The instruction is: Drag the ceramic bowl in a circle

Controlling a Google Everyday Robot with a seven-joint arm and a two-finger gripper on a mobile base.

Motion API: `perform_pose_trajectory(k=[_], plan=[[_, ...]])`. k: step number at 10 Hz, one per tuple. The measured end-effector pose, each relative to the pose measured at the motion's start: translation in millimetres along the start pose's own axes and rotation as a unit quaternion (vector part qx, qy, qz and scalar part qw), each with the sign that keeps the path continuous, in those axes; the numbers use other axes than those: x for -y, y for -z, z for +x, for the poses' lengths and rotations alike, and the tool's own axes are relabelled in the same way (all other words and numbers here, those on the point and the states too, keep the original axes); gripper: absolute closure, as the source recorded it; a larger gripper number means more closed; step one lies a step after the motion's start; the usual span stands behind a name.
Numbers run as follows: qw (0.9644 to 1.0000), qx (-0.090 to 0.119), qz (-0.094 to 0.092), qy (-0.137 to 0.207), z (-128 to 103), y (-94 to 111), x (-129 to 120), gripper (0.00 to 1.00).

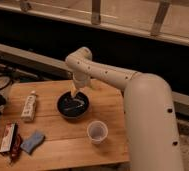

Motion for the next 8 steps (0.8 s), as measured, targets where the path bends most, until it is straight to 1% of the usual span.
perform_pose_trajectory(k=[1,2,4,5,6,8], plan=[[0.9999,-0.004,0.006,-0.014,1,-7,10,0.20],[0.9993,-0.011,0.009,-0.035,3,-18,21,0.20],[0.9979,-0.026,0.010,-0.059,5,-32,35,0.20],[0.9960,-0.045,0.012,-0.076,10,-48,45,0.20],[0.9943,-0.061,0.012,-0.086,13,-59,50,0.20],[0.9905,-0.094,0.006,-0.101,17,-73,54,0.20]])
